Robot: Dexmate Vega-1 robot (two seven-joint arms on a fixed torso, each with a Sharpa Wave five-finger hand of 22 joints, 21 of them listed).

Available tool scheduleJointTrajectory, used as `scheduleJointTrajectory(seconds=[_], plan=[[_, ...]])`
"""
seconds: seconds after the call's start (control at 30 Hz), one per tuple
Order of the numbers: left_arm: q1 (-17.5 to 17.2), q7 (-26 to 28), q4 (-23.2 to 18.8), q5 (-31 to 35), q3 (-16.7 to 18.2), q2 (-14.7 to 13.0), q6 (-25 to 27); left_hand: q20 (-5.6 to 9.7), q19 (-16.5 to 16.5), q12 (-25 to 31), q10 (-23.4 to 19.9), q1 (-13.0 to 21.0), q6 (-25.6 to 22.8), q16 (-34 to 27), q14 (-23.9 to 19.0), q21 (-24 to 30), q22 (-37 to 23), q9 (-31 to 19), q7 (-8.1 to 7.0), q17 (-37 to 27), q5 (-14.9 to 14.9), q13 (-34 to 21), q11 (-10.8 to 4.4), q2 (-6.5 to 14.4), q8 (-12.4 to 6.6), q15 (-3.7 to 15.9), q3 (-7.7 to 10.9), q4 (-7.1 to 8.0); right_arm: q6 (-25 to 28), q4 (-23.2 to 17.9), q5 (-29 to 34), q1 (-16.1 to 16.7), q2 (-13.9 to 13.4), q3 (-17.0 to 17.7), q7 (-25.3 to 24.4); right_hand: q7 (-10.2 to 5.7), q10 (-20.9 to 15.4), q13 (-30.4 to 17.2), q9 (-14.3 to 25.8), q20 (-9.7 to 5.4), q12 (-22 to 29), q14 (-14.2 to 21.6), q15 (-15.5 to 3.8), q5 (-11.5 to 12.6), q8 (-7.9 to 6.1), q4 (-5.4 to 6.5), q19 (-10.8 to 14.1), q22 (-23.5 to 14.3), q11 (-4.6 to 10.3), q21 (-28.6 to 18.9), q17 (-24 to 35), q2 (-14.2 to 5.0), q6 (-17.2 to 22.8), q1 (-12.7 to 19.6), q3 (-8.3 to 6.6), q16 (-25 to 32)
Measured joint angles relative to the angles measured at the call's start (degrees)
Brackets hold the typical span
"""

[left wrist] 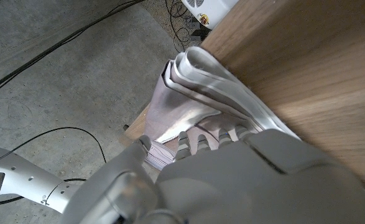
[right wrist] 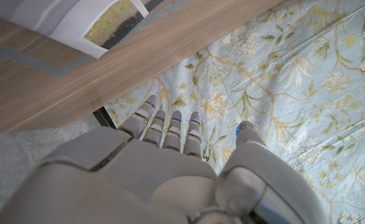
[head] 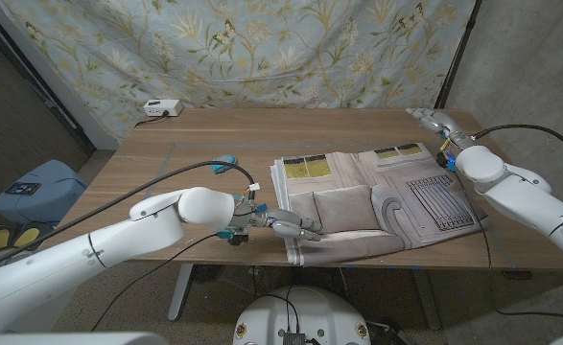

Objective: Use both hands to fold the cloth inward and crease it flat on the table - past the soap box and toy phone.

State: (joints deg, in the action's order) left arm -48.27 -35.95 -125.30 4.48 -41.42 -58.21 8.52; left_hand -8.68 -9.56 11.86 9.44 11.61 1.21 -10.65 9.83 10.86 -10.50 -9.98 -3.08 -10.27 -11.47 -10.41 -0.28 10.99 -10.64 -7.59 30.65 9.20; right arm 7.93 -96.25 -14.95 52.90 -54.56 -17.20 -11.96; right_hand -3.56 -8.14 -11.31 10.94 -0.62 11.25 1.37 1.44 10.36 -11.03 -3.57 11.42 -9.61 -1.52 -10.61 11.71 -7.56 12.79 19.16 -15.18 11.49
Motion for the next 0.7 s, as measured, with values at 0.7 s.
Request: scheduleJointTrajectory(seconds=[0.7], plan=[[3.2, -3.3, 1.5, 1.9, -2.7, 2.3, 1.2, 0.49, -0.5, 0.0, -0.8, -1.5, 0.0, 0.0, 0.0, 0.0, 0.0, 0.0, 0.01, -0.3, 0.0, 0.0, -0.03, -0.5, 0.00, 0.01, 0.48, 0.94, 5.4, 4.2, 3.0, -5.2, -1.9, -4.2, 5.4, 0.30, 0.0, 0.0, 0.0, -0.31, 0.0, 0.0, 0.00, 0.0, 0.00, -0.95, -0.3, 0.0, 0.00, 0.0, -0.3, 0.31, -0.3, 0.3, 0.00, 0.0]])
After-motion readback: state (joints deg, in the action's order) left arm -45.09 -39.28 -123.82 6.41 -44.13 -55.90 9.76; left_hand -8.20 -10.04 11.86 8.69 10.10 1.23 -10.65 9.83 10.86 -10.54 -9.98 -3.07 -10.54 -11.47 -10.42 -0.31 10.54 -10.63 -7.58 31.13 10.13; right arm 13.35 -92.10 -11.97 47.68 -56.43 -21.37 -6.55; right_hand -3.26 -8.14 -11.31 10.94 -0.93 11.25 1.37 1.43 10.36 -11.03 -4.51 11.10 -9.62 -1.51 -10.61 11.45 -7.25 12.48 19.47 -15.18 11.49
